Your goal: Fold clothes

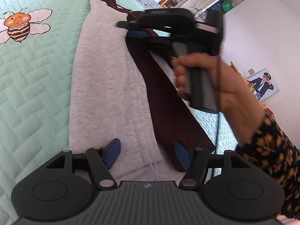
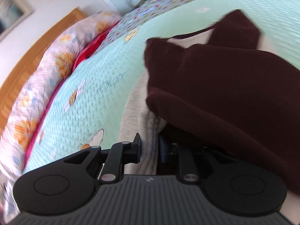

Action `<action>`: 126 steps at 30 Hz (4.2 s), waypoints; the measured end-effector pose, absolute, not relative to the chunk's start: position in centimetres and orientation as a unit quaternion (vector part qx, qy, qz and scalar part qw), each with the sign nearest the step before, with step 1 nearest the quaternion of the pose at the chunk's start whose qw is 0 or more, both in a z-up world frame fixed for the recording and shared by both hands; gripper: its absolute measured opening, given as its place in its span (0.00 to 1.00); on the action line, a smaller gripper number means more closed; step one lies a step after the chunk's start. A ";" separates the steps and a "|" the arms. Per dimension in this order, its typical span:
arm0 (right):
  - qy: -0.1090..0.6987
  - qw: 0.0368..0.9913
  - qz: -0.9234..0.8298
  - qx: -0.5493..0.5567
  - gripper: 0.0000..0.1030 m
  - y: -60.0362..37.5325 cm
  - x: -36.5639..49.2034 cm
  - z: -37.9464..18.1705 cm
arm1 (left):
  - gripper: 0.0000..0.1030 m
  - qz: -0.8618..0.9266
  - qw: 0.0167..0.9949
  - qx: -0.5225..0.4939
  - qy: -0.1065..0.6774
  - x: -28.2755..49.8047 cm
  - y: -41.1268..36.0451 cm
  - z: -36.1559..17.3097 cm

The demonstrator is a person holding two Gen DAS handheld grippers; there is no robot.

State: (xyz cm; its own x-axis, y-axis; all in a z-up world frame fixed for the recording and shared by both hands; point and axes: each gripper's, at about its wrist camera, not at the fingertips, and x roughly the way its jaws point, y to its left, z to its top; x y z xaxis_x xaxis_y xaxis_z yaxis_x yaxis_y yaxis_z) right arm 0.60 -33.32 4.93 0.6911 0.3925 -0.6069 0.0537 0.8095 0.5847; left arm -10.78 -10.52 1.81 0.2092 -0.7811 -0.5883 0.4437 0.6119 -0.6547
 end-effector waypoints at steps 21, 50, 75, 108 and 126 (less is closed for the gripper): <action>0.343 0.885 0.130 0.287 0.11 -31.9 6.9 5.5 | 0.67 -0.411 0.760 -0.170 0.474 -11.2 -8.7 0.1; 0.310 0.941 0.074 0.110 0.32 -31.4 20.5 2.1 | 0.73 -0.435 0.728 -0.223 0.480 -10.0 -8.2 -0.9; 0.219 0.951 0.071 0.207 0.52 -35.7 14.7 6.4 | 0.91 -0.454 0.743 -0.182 0.456 -10.5 -10.5 0.0; 0.228 0.916 0.041 0.326 0.57 -42.1 -11.7 6.8 | 0.88 -0.411 0.758 -0.210 0.461 -10.5 -10.9 0.9; 0.183 0.834 -0.136 0.502 0.69 -63.5 -22.5 0.3 | 0.79 -0.302 0.783 -0.240 0.489 -9.5 -13.0 2.2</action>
